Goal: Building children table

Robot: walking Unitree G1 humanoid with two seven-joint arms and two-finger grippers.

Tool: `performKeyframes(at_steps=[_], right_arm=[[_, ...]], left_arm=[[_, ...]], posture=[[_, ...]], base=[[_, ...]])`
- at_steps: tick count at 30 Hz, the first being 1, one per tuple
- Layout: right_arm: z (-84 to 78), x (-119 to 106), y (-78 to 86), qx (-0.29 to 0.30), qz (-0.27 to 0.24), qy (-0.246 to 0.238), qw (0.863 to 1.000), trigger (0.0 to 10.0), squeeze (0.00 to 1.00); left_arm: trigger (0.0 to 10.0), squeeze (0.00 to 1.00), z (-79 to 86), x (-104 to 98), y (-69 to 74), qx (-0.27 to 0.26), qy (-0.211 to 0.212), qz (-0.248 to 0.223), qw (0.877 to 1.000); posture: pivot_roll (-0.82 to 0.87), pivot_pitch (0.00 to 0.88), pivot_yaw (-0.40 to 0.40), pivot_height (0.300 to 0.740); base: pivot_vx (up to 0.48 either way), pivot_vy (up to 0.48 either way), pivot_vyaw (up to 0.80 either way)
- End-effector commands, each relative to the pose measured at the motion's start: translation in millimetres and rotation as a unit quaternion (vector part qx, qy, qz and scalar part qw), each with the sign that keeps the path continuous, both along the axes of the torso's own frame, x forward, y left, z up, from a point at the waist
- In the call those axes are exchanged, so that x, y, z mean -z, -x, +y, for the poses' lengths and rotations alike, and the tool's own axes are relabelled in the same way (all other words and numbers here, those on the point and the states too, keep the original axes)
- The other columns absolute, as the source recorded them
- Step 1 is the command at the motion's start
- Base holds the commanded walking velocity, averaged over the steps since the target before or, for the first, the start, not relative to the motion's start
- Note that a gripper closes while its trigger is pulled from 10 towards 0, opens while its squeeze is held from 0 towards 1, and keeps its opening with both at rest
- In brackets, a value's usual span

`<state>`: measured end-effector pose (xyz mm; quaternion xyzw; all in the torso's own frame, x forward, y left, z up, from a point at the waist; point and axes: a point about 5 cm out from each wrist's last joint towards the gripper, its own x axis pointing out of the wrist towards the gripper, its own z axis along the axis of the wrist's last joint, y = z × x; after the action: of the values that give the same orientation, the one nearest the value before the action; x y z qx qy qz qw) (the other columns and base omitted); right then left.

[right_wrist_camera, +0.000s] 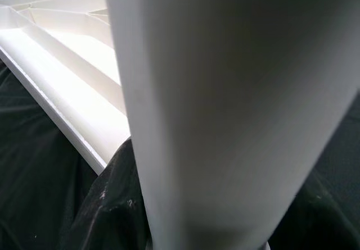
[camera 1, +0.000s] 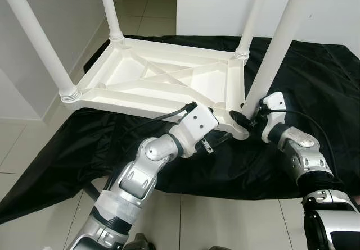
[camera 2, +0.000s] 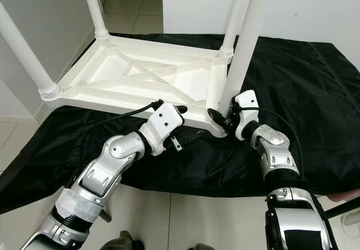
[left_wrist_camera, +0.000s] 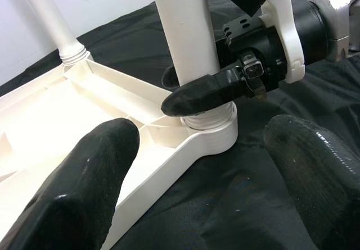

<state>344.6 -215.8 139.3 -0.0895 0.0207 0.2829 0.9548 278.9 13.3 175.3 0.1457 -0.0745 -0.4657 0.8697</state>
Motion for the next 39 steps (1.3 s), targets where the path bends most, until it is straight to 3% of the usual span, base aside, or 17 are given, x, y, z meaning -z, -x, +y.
performKeyframes(at_steps=[1,8,17,19,20,21,22,24,25,27,28,30,37,38,39], right_arm=[[3.0,13,3.5,0.001,0.025,0.009,1.000,10.0,0.00],[11.7,12,4.9,0.086,0.013,-0.035,0.996,10.0,0.00],[23.8,12,10.2,0.149,-0.002,-0.062,0.987,10.0,0.00],[26.5,15,13.2,0.224,-0.002,-0.078,0.972,10.0,0.00],[26.5,15,13.2,0.224,-0.002,-0.078,0.972,10.0,0.00],[29.1,17,16.3,0.264,-0.002,-0.082,0.961,10.0,0.00],[29.1,17,16.3,0.264,-0.002,-0.082,0.961,10.0,0.00],[36.7,19,23.2,0.319,-0.003,-0.081,0.944,10.0,0.00],[36.7,19,23.2,0.319,-0.003,-0.081,0.944,10.0,0.00],[44.1,21,28.4,0.373,-0.005,-0.092,0.923,10.0,0.00],[44.1,21,28.4,0.373,-0.005,-0.092,0.923,10.0,0.00],[53.2,20,32.0,0.411,-0.012,-0.106,0.905,10.0,0.00],[57.7,13,32.6,0.405,-0.021,-0.117,0.907,10.0,0.00],[56.9,11,34.0,0.406,-0.028,-0.112,0.907,10.0,1.00],[56.9,11,34.0,0.406,-0.028,-0.112,0.907,10.0,1.00]], left_arm=[[10.0,0.00,4.5,2,-4.2,-0.027,-0.002,-0.007,1.000],[10.0,0.00,6.0,5,-3.8,-0.031,-0.006,-0.004,0.999],[10.0,0.00,8.6,10,-3.0,-0.035,-0.020,-0.002,0.999],[10.0,0.00,9.9,10,-3.7,-0.036,-0.023,-0.006,0.999],[10.0,0.00,9.9,10,-3.7,-0.036,-0.023,-0.006,0.999],[10.0,0.00,10.7,9,-4.8,-0.038,-0.021,-0.007,0.999],[10.0,0.00,10.7,9,-4.8,-0.038,-0.021,-0.007,0.999],[10.0,0.00,12.6,9,-6.9,-0.041,-0.019,-0.008,0.999],[10.0,0.00,12.6,9,-6.9,-0.041,-0.019,-0.008,0.999],[10.0,0.00,15.1,9,-9.8,-0.051,-0.019,-0.010,0.998],[10.0,0.00,15.1,9,-9.8,-0.051,-0.019,-0.010,0.998],[10.0,0.00,16.5,8,-11.7,-0.059,-0.015,-0.009,0.998],[10.0,0.00,17.4,10,-11.2,-0.059,-0.017,-0.009,0.998],[10.0,0.00,17.7,9,-11.6,-0.059,-0.017,-0.010,0.998],[10.0,0.00,17.7,9,-11.6,-0.059,-0.017,-0.010,0.998]], posture=[[0.00,0.000,0.013,0.740],[0.00,0.000,0.013,0.740],[-0.01,0.000,0.024,0.740],[-0.01,0.000,0.027,0.740],[-0.01,0.000,0.027,0.740],[-0.01,0.000,0.026,0.740],[-0.01,0.000,0.026,0.740],[-0.01,0.000,0.029,0.740],[-0.01,0.000,0.029,0.740],[-0.01,0.000,0.027,0.740],[-0.01,0.000,0.027,0.740],[-0.01,0.000,0.027,0.740],[-0.01,0.000,0.024,0.740],[-0.01,0.000,0.024,0.740],[-0.01,0.000,0.024,0.740]], base=[[0.000,0.000,0.00],[0.000,0.000,0.00],[0.000,0.000,0.00],[0.000,0.000,0.00],[0.000,0.000,0.00],[0.000,0.000,0.00],[0.000,0.000,0.00],[0.000,0.000,0.00],[0.000,0.000,0.00],[0.000,0.000,0.00],[0.000,0.000,0.00],[0.000,0.000,0.00],[0.000,0.000,0.00],[0.000,0.000,0.00],[0.000,0.000,0.00]])
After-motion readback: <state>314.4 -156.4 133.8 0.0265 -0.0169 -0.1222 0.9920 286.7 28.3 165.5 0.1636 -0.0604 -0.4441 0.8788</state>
